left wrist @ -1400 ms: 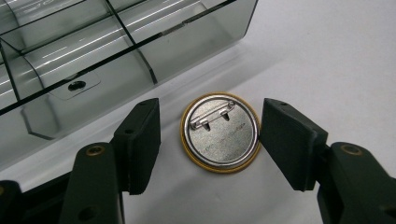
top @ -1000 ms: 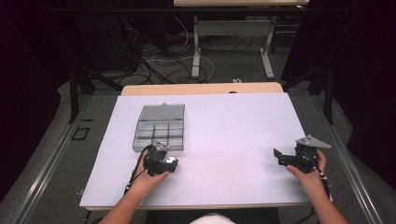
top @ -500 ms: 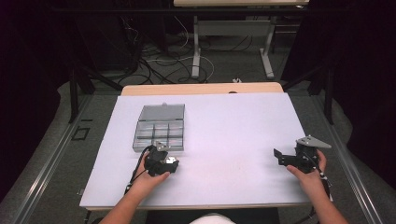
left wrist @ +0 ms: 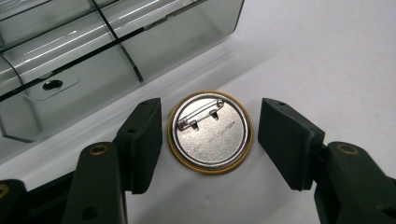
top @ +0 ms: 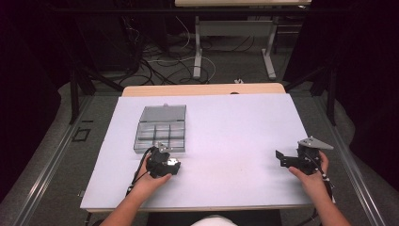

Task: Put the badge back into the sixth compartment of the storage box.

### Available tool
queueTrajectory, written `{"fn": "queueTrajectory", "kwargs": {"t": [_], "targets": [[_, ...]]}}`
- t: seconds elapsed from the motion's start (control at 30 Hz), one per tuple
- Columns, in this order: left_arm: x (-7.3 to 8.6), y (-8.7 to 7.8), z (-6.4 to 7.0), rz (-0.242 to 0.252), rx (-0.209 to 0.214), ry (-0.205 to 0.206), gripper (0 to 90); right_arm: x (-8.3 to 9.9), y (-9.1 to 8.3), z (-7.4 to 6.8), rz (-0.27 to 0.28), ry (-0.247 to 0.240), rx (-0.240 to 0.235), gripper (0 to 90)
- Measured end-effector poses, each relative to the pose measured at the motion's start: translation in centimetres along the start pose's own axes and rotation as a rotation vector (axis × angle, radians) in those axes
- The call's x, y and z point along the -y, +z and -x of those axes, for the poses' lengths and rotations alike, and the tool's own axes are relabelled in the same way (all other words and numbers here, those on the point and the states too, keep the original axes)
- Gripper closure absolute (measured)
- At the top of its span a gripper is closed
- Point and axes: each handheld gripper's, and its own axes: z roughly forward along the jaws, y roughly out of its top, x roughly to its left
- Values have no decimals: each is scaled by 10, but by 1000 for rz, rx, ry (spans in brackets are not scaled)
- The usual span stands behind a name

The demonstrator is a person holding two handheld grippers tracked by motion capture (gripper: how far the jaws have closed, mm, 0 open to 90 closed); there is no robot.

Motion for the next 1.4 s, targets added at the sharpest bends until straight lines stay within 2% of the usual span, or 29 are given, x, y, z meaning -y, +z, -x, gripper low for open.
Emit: {"fn": "queueTrajectory", "kwargs": {"t": [0.57, 1.4], "targets": [[-1, -1, 1, -8, 7, 1, 466, 0, 0, 1, -7, -1, -5, 2], [-2, -2, -2, -2, 17, -6, 468, 0, 0, 1, -6, 9, -4, 7]]}}
